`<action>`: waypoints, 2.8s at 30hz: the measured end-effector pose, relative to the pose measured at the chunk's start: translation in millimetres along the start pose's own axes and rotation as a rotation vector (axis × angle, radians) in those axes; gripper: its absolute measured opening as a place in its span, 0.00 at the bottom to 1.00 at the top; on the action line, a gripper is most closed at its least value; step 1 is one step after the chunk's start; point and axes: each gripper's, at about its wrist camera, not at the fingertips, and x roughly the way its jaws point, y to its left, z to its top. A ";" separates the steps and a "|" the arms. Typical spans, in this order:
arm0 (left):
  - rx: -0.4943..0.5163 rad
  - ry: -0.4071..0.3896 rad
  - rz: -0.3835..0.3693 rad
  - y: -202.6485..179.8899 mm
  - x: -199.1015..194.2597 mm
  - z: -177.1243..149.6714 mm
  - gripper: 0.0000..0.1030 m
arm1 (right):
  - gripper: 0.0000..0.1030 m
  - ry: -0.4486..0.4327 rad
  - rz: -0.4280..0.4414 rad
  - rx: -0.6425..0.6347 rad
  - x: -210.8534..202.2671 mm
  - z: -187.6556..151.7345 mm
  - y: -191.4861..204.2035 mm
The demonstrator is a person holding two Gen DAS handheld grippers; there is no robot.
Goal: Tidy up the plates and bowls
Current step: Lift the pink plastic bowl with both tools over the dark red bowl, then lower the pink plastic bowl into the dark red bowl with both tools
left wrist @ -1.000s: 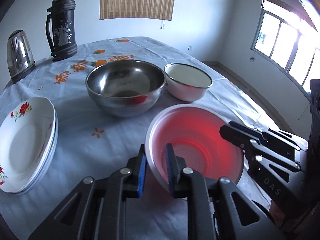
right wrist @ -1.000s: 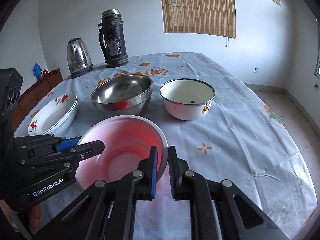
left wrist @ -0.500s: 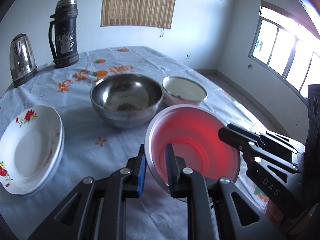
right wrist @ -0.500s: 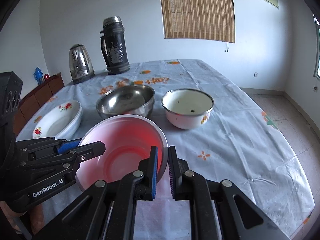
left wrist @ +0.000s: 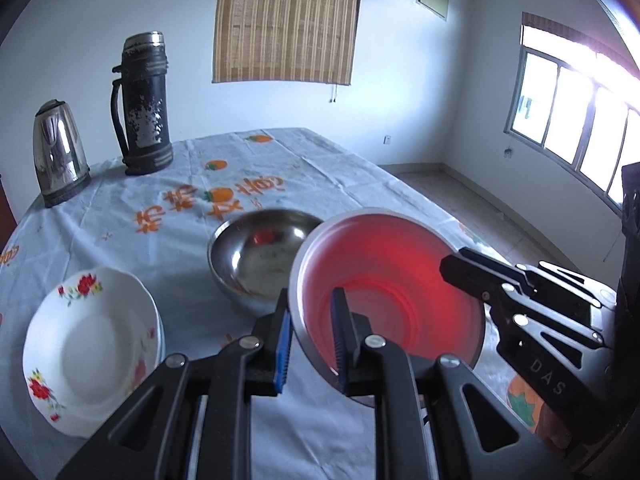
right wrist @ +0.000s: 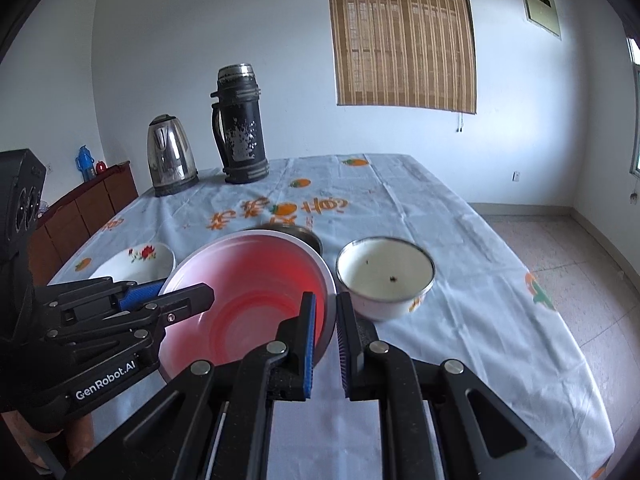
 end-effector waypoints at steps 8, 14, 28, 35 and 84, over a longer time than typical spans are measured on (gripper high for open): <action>-0.025 -0.038 0.023 14.3 6.5 28.1 0.15 | 0.11 -0.027 0.012 -0.018 13.9 27.7 2.4; -0.042 -0.047 0.031 24.5 15.8 42.2 0.15 | 0.11 -0.030 0.023 -0.017 27.5 44.2 2.3; -0.104 0.029 0.056 50.9 52.0 57.2 0.15 | 0.11 0.026 0.035 -0.036 66.0 67.5 9.1; -0.108 0.033 0.059 53.5 56.1 57.2 0.15 | 0.11 0.070 0.045 -0.024 82.9 65.6 6.8; -0.143 0.132 0.049 72.2 90.1 39.1 0.15 | 0.11 0.173 0.017 -0.038 122.1 47.8 15.6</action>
